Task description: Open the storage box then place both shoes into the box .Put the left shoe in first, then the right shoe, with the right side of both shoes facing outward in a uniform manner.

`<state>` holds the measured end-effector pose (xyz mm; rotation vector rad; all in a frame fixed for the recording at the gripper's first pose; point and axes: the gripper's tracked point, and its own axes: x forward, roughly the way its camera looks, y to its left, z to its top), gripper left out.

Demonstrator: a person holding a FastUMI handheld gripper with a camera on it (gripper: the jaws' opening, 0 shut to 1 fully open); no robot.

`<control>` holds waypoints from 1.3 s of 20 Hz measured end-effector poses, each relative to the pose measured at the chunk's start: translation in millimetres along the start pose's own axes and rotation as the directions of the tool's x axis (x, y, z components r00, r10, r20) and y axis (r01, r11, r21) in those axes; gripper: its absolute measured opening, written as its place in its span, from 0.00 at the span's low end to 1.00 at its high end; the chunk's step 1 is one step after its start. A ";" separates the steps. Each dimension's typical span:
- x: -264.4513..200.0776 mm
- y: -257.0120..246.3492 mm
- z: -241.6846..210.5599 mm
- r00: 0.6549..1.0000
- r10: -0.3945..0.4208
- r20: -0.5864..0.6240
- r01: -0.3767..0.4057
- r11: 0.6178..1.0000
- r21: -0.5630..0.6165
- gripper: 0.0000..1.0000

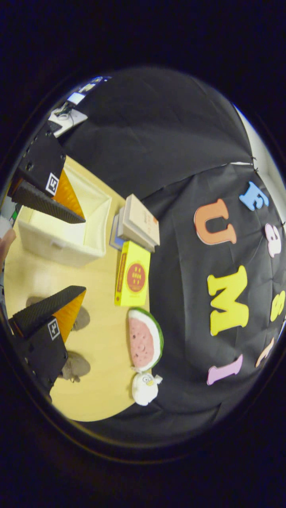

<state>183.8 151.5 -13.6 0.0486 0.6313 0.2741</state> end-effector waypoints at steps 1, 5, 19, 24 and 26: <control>3.0 -15.5 -10.1 1.000 -0.015 -0.025 0.015 1.000 0.005 0.96; 25.3 -85.9 -43.3 0.987 -0.129 -0.099 0.128 0.992 -0.013 0.96; 98.1 -155.5 -140.4 0.873 -0.213 -0.440 0.207 0.976 -0.063 0.53; 99.3 -143.9 -141.3 0.863 -0.153 -0.482 0.180 0.984 0.011 0.06; 96.3 -138.4 -137.5 0.871 -0.119 -0.477 0.172 0.983 0.069 0.01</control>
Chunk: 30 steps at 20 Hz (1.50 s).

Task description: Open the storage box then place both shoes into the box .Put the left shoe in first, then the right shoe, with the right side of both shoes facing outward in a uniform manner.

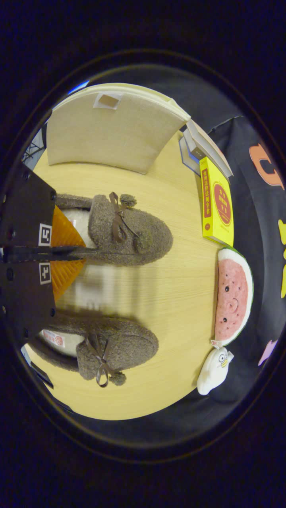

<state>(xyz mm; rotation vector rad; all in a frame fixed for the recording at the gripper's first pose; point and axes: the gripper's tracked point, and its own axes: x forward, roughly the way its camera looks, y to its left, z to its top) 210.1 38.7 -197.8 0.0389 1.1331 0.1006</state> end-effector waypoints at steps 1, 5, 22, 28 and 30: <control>-6.6 2.7 -0.4 1.000 0.016 0.000 -0.016 1.000 0.017 0.00; -46.7 9.0 2.4 0.999 0.029 0.030 -0.030 0.998 0.055 0.00; -169.5 218.0 27.7 0.956 0.201 0.212 -0.232 0.963 0.137 0.00; -84.3 284.2 -5.5 0.977 0.184 0.113 -0.196 0.974 0.116 0.00; -59.8 295.4 -15.8 0.984 0.157 0.087 -0.166 0.981 0.103 0.00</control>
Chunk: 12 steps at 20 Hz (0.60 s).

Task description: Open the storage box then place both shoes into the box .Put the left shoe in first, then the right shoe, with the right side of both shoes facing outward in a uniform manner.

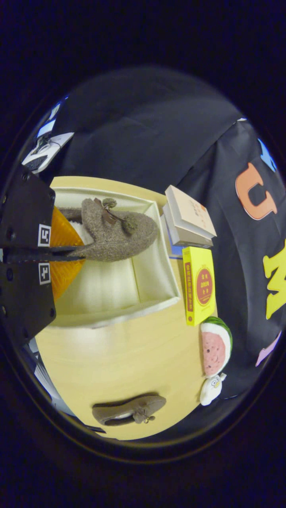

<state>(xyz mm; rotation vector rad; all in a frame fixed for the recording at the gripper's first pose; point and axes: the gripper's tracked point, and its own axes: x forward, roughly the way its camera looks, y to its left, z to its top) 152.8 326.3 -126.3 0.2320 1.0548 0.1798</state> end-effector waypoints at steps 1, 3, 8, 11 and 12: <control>10.9 0.6 -4.3 1.000 -0.021 -0.006 0.021 1.000 -0.008 0.00; 29.7 1.8 -10.8 0.998 -0.063 -0.016 0.062 0.998 -0.021 0.00; 58.8 6.6 -18.9 0.992 -0.111 -0.053 0.108 0.992 -0.061 0.01; 65.6 4.5 -20.4 0.991 -0.118 -0.067 0.112 0.990 -0.087 0.00; 67.3 3.5 -21.9 0.990 -0.118 -0.076 0.111 0.989 -0.093 0.01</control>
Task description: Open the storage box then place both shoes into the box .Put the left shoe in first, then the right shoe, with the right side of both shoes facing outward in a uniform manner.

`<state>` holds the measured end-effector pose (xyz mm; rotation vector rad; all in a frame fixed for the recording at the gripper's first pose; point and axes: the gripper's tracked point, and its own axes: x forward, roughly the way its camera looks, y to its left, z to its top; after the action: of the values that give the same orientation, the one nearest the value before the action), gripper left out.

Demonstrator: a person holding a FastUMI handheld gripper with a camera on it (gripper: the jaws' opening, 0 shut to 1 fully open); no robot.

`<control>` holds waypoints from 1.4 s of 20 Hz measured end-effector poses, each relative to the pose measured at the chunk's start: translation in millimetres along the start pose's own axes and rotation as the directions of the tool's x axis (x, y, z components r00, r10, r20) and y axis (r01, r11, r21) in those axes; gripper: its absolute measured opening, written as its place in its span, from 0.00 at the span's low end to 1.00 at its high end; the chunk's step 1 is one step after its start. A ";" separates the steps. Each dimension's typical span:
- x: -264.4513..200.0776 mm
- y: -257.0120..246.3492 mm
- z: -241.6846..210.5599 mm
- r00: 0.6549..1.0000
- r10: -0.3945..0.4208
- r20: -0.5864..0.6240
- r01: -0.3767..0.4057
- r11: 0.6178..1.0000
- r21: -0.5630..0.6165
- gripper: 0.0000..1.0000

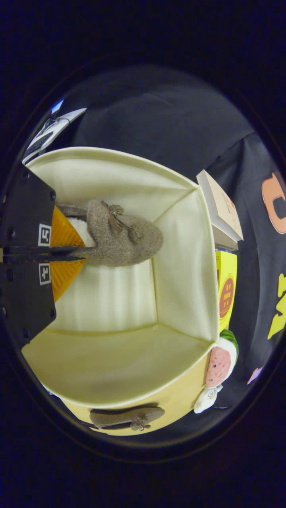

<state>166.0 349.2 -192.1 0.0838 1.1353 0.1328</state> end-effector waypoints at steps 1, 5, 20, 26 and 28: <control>-1.1 -2.0 0.0 1.000 0.005 -0.004 -0.005 1.000 0.006 0.05; -19.7 -6.5 6.6 0.999 0.042 0.018 -0.042 0.999 -0.016 0.32; -166.5 -129.0 14.1 0.971 0.068 0.230 -0.031 0.987 -0.159 0.95; -158.2 -262.5 19.4 0.965 -0.065 0.256 0.083 0.995 -0.058 0.95; -148.6 -300.9 21.1 0.967 -0.095 0.238 0.101 0.995 -0.014 0.95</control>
<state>142.4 29.5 -90.1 0.0195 0.8967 0.0474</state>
